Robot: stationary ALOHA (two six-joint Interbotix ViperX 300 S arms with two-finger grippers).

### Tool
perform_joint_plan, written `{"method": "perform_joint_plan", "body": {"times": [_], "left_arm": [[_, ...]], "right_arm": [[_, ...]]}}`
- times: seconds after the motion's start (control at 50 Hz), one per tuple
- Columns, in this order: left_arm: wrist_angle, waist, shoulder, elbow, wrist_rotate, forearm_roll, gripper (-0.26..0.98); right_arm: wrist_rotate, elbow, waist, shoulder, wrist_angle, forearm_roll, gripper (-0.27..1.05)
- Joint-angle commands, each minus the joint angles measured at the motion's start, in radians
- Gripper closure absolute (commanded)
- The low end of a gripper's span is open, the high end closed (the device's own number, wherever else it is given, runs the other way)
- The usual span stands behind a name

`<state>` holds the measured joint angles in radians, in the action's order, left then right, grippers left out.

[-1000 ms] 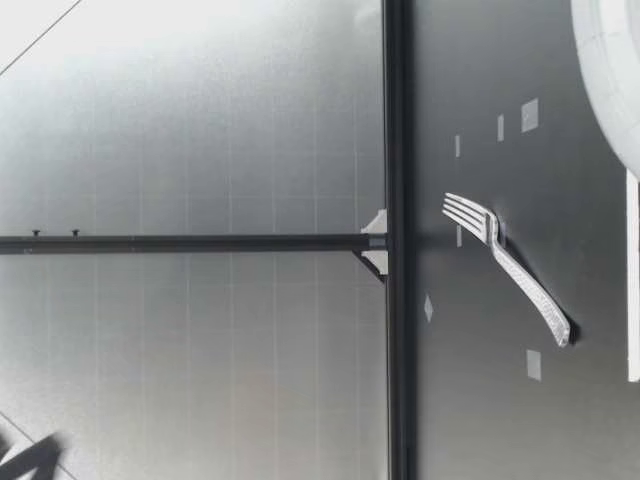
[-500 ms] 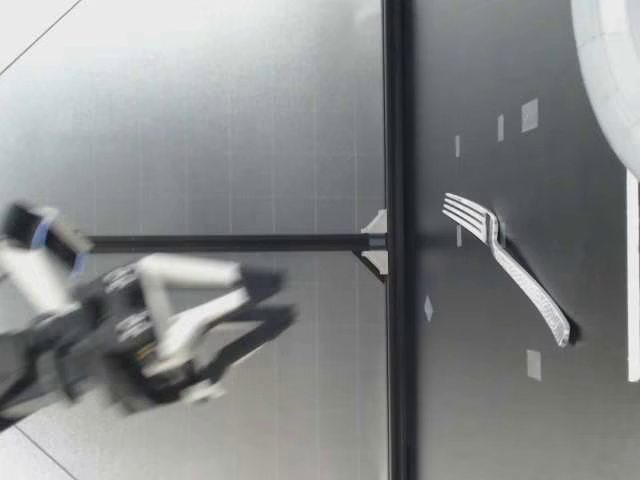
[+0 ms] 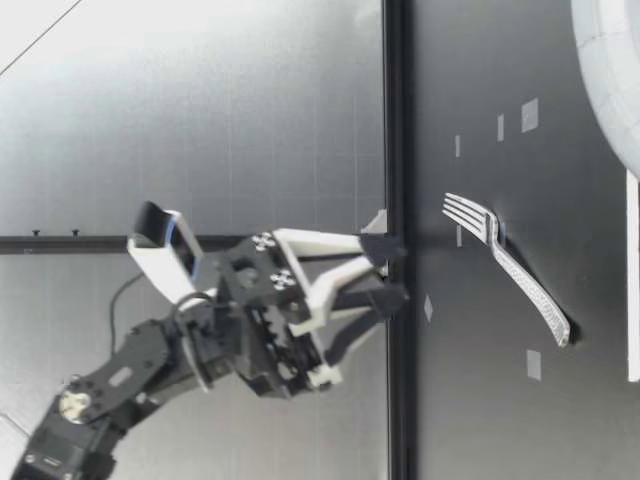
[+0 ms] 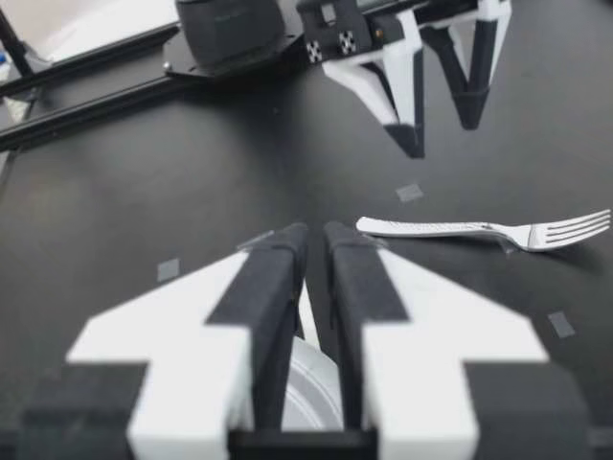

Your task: Pick up the fork and place it on the plate.

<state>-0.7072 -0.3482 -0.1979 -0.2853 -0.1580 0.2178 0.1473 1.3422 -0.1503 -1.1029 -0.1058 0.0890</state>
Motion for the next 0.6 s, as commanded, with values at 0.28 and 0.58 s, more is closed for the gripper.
{"method": "perform_joint_plan", "body": {"times": [0.28,0.58], "left_arm": [[-0.074,-0.003,-0.064,0.063,0.018,0.000,0.01],[-0.054,-0.003,-0.129,0.103,0.018,0.000,0.01]], "right_arm": [[0.002,-0.012,-0.005,0.012,-0.008,0.002,0.48],[0.002,-0.005,-0.005,0.011,-0.011,0.002,0.47]]}}
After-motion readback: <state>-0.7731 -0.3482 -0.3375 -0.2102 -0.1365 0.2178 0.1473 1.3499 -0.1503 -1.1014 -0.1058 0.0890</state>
